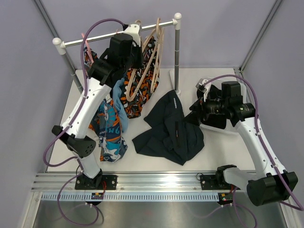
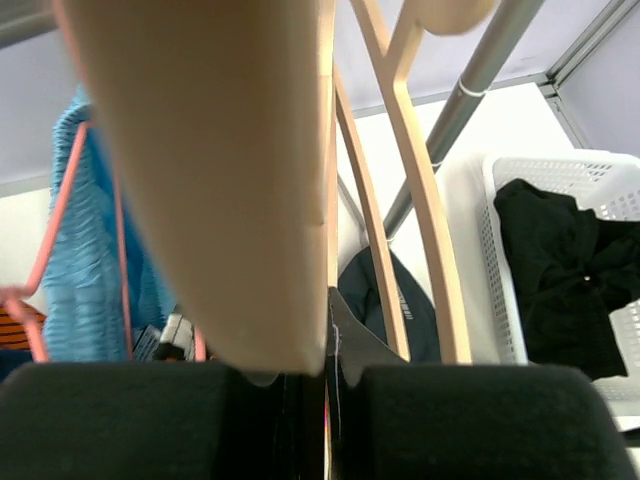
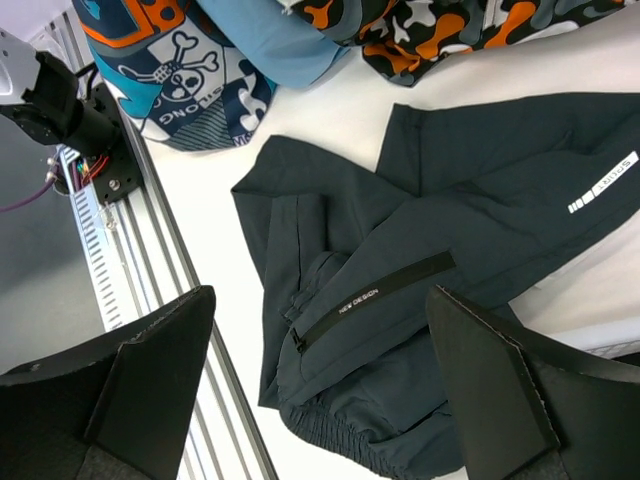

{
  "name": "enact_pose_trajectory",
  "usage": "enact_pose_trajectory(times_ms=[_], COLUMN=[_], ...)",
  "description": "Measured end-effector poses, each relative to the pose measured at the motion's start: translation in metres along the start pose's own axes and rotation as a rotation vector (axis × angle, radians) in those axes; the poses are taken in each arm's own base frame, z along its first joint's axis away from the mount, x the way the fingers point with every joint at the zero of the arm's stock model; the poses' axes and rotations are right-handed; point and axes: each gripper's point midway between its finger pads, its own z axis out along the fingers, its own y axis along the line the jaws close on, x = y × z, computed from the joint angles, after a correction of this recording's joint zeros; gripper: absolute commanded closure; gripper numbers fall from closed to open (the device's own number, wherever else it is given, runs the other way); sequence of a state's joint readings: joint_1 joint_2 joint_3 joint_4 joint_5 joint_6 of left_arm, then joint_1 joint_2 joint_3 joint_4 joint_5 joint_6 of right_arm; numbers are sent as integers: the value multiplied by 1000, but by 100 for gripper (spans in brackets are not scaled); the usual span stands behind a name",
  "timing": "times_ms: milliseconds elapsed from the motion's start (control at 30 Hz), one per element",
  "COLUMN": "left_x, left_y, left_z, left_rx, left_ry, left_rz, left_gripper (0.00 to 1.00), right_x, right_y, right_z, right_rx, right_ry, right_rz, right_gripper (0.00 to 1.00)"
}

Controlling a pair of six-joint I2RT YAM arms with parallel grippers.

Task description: Remove the shorts from the hanger

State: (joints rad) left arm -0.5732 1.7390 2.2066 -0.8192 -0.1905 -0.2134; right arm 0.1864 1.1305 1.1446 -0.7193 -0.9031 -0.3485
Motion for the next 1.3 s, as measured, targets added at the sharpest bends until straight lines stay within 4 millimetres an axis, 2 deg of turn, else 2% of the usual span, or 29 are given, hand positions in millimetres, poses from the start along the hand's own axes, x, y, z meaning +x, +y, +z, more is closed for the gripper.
enact_pose_trajectory(times_ms=[200, 333, 467, 700, 733, 767, 867, 900, 1100, 1200, 1300], left_x=[-5, 3, 15, 14, 14, 14, 14, 14, 13, 7, -6], left_y=[9, 16, 13, 6, 6, 6, 6, 6, 5, 3, 1], left_z=[28, 44, 59, 64, 64, 64, 64, 64, 54, 36, 5], left_rx=[3, -2, 12, 35, 36, 36, 35, 35, 44, 61, 95], left_ry=[2, 30, 63, 59, 59, 59, 59, 60, 57, 42, 0], left_rz=[-62, -91, -104, -116, -116, -117, -120, -121, -138, -144, -148], left_gripper=[100, 100, 100, 99, 96, 87, 73, 63, 38, 30, 26], right_x=[0, 5, 10, 10, 11, 11, 12, 12, 17, 21, 28], right_y=[-1, 0, 1, 2, 3, 3, 3, 3, 4, -2, -13], right_z=[-4, -4, -3, -2, -2, -2, -2, -2, -1, 4, 16], right_rx=[-1, -9, -19, -28, -31, -34, -36, -37, -48, -45, -11], right_ry=[-33, -40, -40, -45, -45, -46, -45, -45, -25, 19, 94], right_rz=[5, 13, 27, 31, 31, 32, 33, 31, 36, 70, 96], right_gripper=[5, 5, 5, 5, 5, 5, 4, 5, 5, 5, 5])
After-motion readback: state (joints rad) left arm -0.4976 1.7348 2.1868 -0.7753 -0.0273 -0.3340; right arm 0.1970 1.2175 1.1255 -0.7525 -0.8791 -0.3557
